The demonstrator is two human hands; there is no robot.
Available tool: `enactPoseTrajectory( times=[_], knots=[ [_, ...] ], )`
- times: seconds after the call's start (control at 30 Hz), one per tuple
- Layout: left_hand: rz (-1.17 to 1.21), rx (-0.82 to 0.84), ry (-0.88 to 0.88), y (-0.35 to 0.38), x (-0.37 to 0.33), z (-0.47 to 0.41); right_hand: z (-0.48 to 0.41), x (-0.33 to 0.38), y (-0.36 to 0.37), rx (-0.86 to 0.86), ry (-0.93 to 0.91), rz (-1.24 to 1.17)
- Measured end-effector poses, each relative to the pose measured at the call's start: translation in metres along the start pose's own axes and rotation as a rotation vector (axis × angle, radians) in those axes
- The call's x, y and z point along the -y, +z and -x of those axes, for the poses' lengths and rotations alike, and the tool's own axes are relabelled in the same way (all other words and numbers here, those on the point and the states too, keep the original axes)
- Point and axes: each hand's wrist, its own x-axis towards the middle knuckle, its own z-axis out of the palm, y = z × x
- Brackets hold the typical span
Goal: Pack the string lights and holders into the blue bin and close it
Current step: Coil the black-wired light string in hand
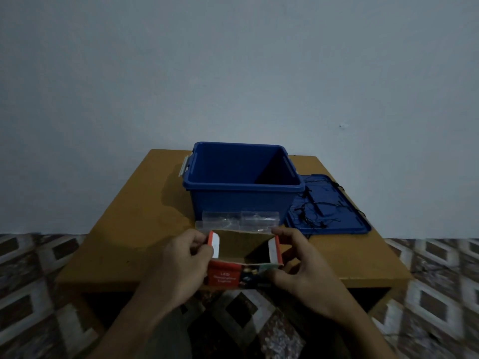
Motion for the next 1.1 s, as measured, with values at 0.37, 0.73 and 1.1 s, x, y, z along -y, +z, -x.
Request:
enactPoseTrajectory(
  times=[0.37,0.73,1.1],
  knots=[
    [0.019,0.006,0.091,0.009,0.004,-0.007,-0.023,-0.016,0.004,-0.102,-0.044,0.16],
    [0.069,-0.079,0.062,0.017,0.001,-0.043,-0.057,-0.015,0.005,-0.083,-0.039,0.243],
    [0.141,-0.131,0.012,0.018,0.003,-0.058,-0.07,-0.021,0.01,-0.133,-0.042,0.257]
  ],
)
